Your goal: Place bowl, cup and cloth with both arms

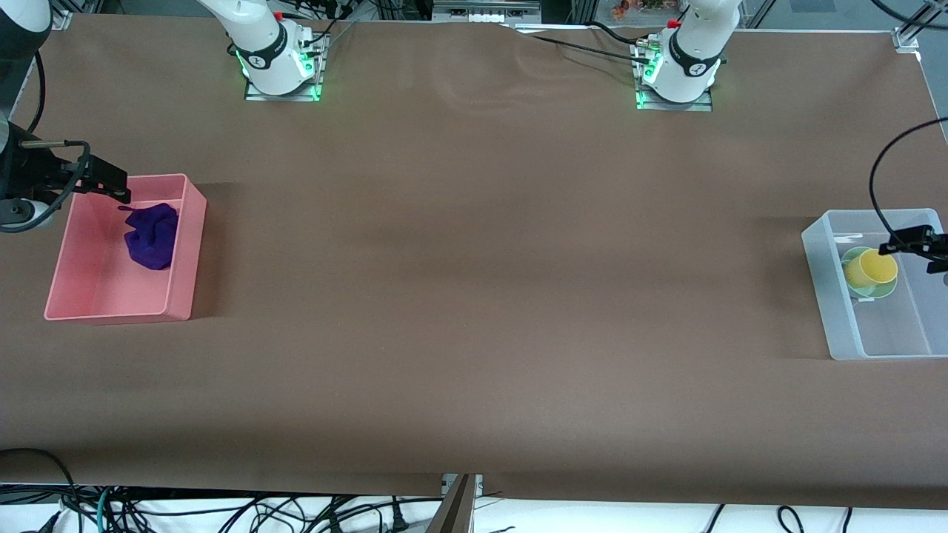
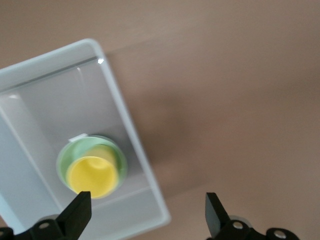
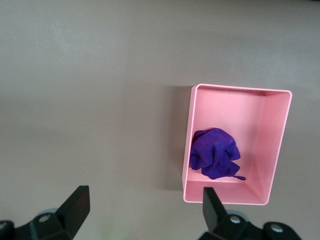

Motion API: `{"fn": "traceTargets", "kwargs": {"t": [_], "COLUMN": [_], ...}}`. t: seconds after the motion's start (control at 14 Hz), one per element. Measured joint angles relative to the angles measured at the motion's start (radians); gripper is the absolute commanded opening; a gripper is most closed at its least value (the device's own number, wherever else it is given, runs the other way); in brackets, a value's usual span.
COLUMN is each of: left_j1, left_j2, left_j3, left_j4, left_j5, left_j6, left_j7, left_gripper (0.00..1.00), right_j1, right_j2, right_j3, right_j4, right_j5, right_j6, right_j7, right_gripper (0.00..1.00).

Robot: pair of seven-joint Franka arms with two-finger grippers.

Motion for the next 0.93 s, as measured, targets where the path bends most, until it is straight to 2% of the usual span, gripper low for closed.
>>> {"fn": "traceTargets", "kwargs": {"t": [0.21,0.43,0.57,0.71,0.79,0.93], "left_j1": [-0.095,-0.253,-0.406,-0.529,-0.561,-0.588], "left_j2": [-0.022,-0.068,-0.125,-0.212,-0.264,-0.359], "left_j3": [-0.070,-0.053,0.073,0.241,0.295,0.330], "left_j4": [0.114,0.159,0.133,0.014,-0.068,-0.194], "left_j5": [0.035,0.052,0.013,-0.083,-0.108,-0.117], "left_j6": [-0.207,-0.286,-0.275,-0.154,-0.080,-0.009], "left_j7": [-0.183,-0.312,-0.341,-0.346,-0.352,-0.422], "left_gripper": [1.00,1.00,1.00,1.00,1.00,1.00], "right_j1": [0.000,-0.001,-0.001,-0.002,-0.002,-0.002], "right_j2": [0.000,0.000,0.000,0.000,0.000,0.000], "right_j3": [0.000,0.000,0.000,-0.001,-0.001,-0.001], "right_j4": [0.000,0.000,0.000,0.000,0.000,0.000], "right_j5": [0.000,0.000,0.000,0.000,0.000,0.000], "right_j6": [0.000,0.000,0.000,0.000,0.000,0.000], "right_j7": [0.000,0.000,0.000,0.000,0.000,0.000], "right_gripper": [1.00,1.00,1.00,1.00,1.00,1.00]}}
